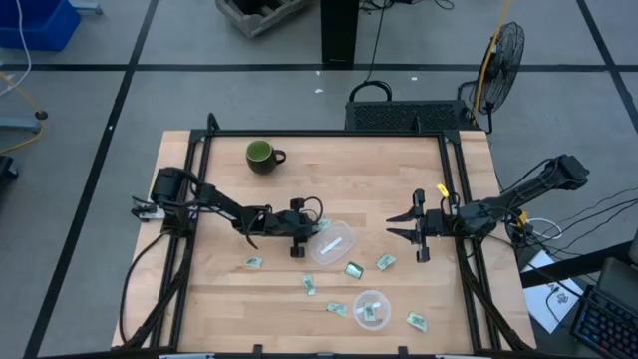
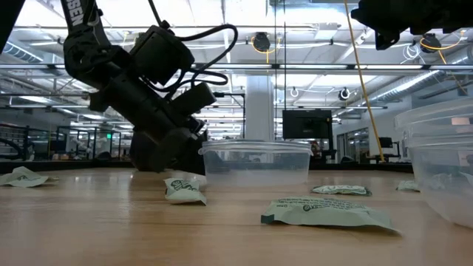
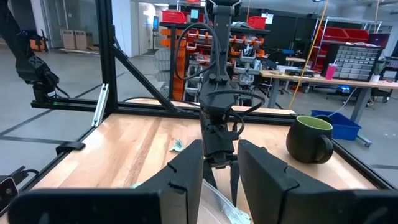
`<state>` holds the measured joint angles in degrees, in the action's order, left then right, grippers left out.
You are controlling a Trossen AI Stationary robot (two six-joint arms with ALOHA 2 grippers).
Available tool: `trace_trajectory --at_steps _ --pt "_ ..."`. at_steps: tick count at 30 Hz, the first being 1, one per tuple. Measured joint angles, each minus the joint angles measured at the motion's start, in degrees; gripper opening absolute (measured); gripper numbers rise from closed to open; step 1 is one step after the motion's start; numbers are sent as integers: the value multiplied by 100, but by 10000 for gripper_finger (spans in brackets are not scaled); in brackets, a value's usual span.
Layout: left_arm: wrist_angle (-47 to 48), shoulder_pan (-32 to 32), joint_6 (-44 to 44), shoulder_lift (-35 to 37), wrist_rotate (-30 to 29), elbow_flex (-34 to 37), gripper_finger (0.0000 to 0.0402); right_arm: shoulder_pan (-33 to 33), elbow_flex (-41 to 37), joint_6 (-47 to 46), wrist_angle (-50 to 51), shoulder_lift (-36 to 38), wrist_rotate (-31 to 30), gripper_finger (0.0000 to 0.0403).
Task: Pick and place Stevia / Truvia into bins
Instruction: Put the stevia packet into the top transparent container
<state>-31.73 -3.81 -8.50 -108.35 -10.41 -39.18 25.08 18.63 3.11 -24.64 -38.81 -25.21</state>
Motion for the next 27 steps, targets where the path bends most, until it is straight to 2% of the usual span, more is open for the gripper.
trace_trajectory --at_steps 5,12,20,27 --pt "35 -7 -1 30 -195 0 104 0 0 58 2 0 0 95" --pt "75 0 187 30 -165 4 10 0 0 60 2 0 0 95" --pt "152 4 679 209 -560 22 5 1 0 59 2 0 0 95" --pt "396 -5 608 1089 -1028 20 5 0 0 58 4 -1 0 95"
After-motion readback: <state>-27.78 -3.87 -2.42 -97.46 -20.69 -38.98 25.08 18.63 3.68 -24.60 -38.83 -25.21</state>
